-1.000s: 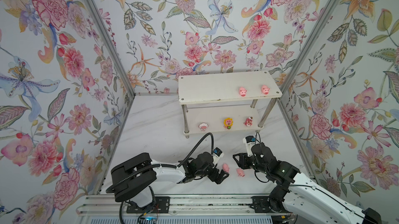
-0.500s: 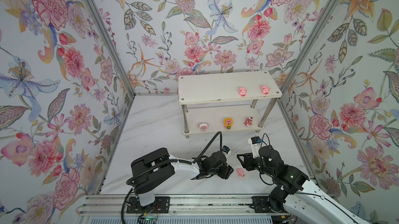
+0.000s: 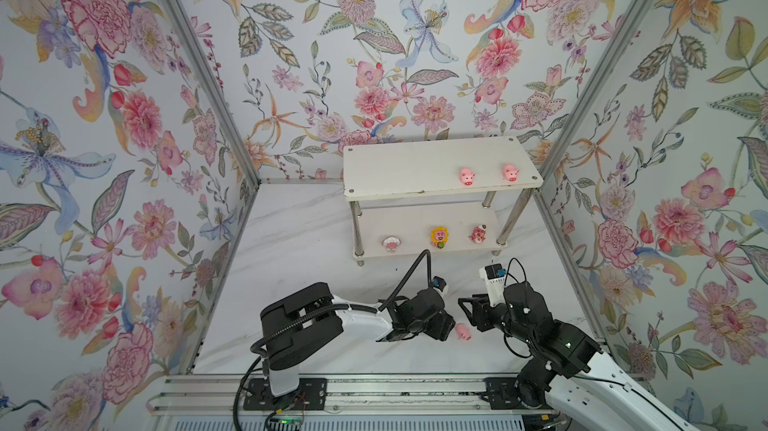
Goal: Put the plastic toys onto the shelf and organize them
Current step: 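Close the left gripper on the pink pig beside the right gripper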
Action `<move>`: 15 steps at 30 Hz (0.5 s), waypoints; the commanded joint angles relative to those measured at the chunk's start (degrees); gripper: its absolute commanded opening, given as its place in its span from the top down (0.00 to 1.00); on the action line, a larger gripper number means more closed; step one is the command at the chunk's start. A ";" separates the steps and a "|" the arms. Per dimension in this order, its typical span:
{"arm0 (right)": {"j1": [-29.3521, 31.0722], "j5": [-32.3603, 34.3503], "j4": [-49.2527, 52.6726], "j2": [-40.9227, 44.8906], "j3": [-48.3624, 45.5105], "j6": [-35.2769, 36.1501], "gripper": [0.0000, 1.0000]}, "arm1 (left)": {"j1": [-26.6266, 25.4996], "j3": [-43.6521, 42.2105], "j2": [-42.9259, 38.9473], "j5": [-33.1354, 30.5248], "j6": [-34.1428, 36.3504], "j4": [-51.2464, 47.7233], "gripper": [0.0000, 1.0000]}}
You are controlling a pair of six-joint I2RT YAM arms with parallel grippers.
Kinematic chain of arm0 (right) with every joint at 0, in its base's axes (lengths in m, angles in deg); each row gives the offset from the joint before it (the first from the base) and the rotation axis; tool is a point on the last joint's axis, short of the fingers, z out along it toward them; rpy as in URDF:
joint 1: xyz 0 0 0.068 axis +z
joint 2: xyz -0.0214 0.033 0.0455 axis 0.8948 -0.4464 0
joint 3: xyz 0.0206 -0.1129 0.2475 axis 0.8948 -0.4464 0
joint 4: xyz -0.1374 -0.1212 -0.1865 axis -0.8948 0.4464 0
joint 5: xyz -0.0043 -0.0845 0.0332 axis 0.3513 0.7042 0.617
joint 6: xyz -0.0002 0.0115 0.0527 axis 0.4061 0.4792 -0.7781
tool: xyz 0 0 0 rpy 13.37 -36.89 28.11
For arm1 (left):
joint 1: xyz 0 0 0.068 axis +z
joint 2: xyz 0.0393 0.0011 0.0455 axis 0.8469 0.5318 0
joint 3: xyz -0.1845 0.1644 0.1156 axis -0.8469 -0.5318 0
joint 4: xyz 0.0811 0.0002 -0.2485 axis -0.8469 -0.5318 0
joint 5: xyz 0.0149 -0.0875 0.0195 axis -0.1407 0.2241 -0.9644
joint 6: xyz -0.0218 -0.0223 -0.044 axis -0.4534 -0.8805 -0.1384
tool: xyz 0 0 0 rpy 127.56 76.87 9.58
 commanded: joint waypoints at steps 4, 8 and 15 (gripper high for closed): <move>-0.57 -2.04 -0.11 0.49 -0.69 1.57 0.49 | -2.71 -0.13 0.55 -3.22 -3.53 -7.77 0.47; -0.62 -2.51 -0.46 0.64 -0.81 1.72 0.49 | -3.19 1.25 1.39 -4.20 -3.54 -9.77 0.61; -0.80 -2.54 -0.70 0.92 -1.08 1.76 0.49 | -2.87 4.62 -0.82 -6.80 -1.43 -15.72 0.74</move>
